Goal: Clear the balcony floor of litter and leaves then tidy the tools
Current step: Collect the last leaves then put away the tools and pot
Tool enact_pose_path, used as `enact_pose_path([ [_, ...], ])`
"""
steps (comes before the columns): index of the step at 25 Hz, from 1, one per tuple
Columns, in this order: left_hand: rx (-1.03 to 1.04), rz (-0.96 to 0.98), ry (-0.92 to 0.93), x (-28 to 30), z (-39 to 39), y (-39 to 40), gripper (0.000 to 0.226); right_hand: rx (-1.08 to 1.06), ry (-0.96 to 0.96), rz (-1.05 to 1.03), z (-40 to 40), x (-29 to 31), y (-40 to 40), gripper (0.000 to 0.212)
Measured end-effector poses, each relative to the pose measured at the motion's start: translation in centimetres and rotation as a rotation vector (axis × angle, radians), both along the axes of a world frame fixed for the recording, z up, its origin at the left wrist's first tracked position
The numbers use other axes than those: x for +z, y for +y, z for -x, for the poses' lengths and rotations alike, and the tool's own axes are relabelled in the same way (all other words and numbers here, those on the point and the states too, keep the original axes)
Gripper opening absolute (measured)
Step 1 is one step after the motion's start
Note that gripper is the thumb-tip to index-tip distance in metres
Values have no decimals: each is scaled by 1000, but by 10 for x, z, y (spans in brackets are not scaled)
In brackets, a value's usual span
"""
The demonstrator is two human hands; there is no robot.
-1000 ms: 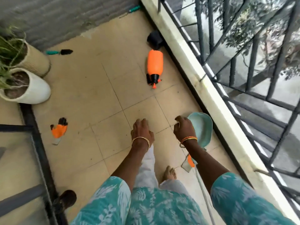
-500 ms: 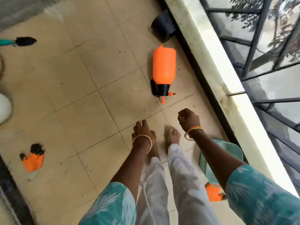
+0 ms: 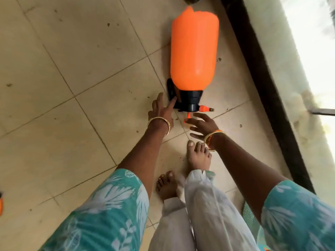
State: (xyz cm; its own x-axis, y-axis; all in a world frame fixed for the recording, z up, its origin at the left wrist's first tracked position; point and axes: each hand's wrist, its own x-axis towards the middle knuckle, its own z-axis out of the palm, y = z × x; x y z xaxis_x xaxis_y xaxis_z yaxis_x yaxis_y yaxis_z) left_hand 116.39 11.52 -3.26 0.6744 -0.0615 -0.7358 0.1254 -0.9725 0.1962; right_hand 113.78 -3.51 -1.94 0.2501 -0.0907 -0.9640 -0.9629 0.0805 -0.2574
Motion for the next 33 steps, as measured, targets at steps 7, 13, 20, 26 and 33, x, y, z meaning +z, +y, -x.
enact_pose_path([
  [7,-168,49,-191,-16,-17,-7,42,-196,-81,30,-10,1,13,9],
  [13,-331,212,-216,81,-50,-20,36,-254,-103,2,-44,94,-21,8],
  [20,-72,328,104,207,-74,-42,23,-439,-133,8,-72,200,-45,28],
  [26,316,673,275,282,-10,-38,15,-493,-128,-83,-14,268,-38,19],
  [33,183,648,439,335,118,-48,36,-550,-135,-88,144,342,-22,14],
])
